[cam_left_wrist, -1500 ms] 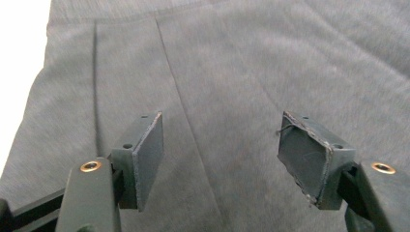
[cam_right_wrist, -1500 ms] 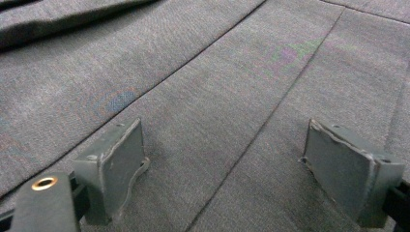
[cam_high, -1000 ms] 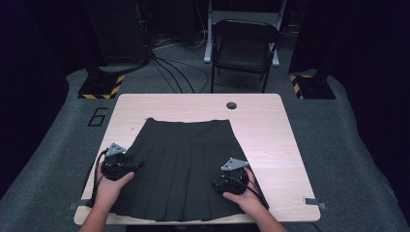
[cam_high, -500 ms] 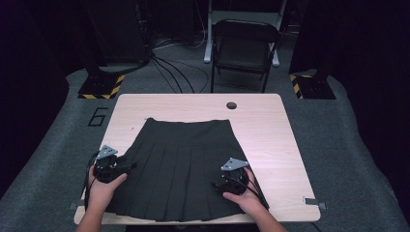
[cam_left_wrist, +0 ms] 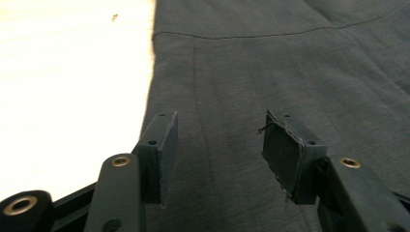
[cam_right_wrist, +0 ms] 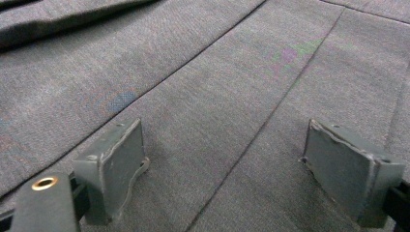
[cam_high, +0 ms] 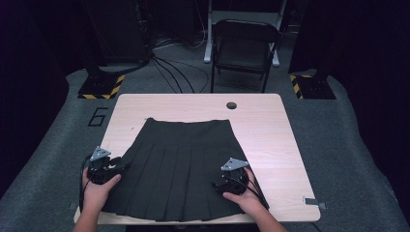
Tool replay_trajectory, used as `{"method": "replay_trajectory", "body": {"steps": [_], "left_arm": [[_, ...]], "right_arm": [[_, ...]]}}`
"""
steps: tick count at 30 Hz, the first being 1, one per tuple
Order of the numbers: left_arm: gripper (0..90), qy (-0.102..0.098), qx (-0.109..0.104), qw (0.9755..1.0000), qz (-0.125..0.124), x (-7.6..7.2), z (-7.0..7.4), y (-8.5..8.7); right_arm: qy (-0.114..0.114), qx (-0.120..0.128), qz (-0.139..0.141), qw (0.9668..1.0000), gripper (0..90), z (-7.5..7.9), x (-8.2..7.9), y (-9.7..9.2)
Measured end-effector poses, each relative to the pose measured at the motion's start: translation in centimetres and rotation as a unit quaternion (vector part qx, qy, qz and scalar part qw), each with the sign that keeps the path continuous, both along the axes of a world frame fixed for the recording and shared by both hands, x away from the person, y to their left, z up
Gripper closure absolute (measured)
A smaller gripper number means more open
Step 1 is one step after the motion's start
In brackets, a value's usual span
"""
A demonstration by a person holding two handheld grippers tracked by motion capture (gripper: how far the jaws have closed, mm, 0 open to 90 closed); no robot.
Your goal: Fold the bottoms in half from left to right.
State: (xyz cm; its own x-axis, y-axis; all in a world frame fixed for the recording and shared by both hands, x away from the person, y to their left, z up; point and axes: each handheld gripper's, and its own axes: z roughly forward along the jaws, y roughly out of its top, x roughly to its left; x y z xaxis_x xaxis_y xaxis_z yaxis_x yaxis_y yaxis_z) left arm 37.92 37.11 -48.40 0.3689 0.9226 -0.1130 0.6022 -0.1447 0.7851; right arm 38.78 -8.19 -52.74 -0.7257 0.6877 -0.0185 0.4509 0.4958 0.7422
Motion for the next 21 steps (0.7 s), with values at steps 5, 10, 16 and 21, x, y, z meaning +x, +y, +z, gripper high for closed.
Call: {"method": "replay_trajectory", "body": {"steps": [5,10,16,21], "left_arm": [[47.5,0.003,-0.001,0.9999,0.012,-0.2,0.0,1.1],[49.7,-0.003,0.002,0.9997,0.024,-0.2,-0.2,1.5],[52.2,0.004,0.01,0.9995,0.031,-0.1,-0.8,2.0],[52.3,0.006,0.007,0.9993,0.035,0.0,-1.2,2.2]], "right_arm": [[0.0,0.0,0.0,1.0,13.8,0.0,0.0,0.0],[-0.001,0.0,0.0,1.0,13.8,0.0,0.0,0.0],[0.0,0.0,0.0,1.0,13.8,0.0,0.0,0.0],[0.0,0.0,0.0,1.0,13.8,0.0,0.0,0.0]]}}
